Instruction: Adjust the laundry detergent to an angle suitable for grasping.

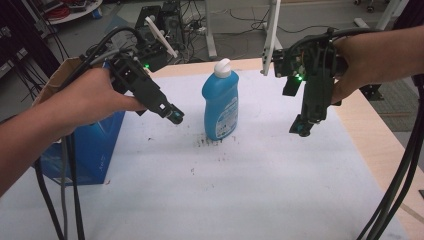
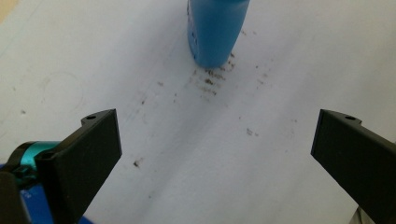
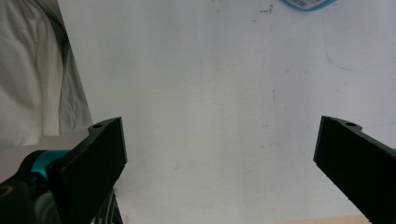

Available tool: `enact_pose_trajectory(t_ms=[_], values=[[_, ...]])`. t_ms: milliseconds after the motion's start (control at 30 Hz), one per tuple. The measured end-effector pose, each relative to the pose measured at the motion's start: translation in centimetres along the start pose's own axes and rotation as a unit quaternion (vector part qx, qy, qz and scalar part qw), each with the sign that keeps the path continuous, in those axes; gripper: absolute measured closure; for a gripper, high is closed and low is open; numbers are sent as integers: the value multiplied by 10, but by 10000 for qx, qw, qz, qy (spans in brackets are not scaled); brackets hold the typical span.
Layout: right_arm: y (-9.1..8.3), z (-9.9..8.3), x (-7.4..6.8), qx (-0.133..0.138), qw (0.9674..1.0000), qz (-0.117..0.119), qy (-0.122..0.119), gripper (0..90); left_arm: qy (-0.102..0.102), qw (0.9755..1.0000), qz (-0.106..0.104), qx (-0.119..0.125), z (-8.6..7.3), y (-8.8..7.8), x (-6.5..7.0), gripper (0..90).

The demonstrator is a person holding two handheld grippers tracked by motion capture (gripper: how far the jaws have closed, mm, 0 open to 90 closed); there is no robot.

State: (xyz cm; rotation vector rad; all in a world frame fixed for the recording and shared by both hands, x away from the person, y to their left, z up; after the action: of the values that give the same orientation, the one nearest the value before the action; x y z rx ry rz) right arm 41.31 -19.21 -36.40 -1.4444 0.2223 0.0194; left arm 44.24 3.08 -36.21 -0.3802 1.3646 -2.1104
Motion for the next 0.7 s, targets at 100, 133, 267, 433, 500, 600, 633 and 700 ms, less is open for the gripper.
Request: enact_pose_trajectory(t_ms=[100,133,267,433,500,600,633,700], values=[[3,-5,0,12,10000,20,67,18,52,10000,9,34,9,2,2,17],[4,-7,0,30,10000,30,75,19,45,10000,22,54,12,2,3,17],[5,-11,0,33,10000,29,90,18,102,9999,38,114,21,5,4,17],[6,-16,1,136,9999,-7,99,18,146,9994,78,295,38,11,8,17],[6,-17,1,145,9998,-10,134,18,125,9993,82,329,40,13,9,17],[7,-20,1,157,9998,-11,148,18,124,9991,106,399,46,18,9,17],[7,-20,1,170,9997,3,167,19,111,9989,90,438,48,19,10,17],[7,-21,2,173,9997,-27,142,18,136,9986,62,500,52,22,11,17]])
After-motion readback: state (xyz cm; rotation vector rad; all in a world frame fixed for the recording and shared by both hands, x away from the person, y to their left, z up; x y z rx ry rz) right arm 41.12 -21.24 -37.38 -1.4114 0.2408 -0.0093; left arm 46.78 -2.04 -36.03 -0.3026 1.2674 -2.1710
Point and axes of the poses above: each handheld gripper's, and its own axes: y roughly forward along the jaws, z roughly out of its top, x roughly to its right, the point moved 10 cm from there along y, roughly forward along the jaws, and after that the axes turned 6 degrees about z, right-handed, at the moved point
